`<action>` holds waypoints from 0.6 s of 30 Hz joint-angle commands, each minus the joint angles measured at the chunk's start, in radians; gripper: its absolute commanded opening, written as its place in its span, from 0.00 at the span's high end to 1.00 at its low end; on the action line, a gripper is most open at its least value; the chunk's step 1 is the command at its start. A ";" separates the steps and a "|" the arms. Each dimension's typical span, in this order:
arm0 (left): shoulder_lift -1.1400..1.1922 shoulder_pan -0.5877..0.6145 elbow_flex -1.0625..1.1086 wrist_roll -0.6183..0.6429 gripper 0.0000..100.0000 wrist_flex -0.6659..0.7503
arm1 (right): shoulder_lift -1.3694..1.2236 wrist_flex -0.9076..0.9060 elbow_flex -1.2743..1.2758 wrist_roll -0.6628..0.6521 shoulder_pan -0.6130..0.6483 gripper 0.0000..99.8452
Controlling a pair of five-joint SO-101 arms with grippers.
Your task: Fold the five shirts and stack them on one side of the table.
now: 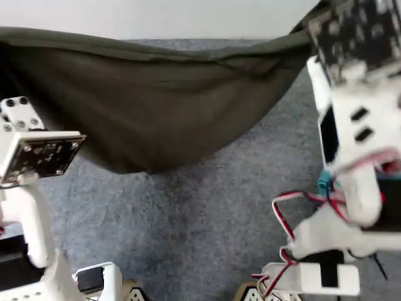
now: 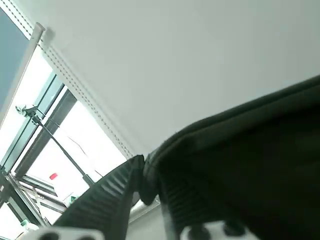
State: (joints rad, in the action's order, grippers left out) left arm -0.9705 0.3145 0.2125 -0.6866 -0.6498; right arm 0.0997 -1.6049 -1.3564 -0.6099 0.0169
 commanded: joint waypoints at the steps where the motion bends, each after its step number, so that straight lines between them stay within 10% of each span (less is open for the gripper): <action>1: -0.002 -0.003 -0.061 -0.012 0.99 -0.032 | 0.062 -0.015 0.008 -0.032 -0.015 0.99; 12: 0.000 0.005 0.021 -0.190 0.99 -0.532 | -0.024 -0.193 0.258 0.040 -0.038 0.99; 18: 0.003 0.150 0.214 -0.199 0.99 -0.549 | -0.018 -0.193 0.730 0.115 -0.041 0.99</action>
State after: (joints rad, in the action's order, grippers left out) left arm -0.9705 0.3851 0.3644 -0.8769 -1.2144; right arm 0.0783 -1.7568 -0.8332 -0.5286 -0.0077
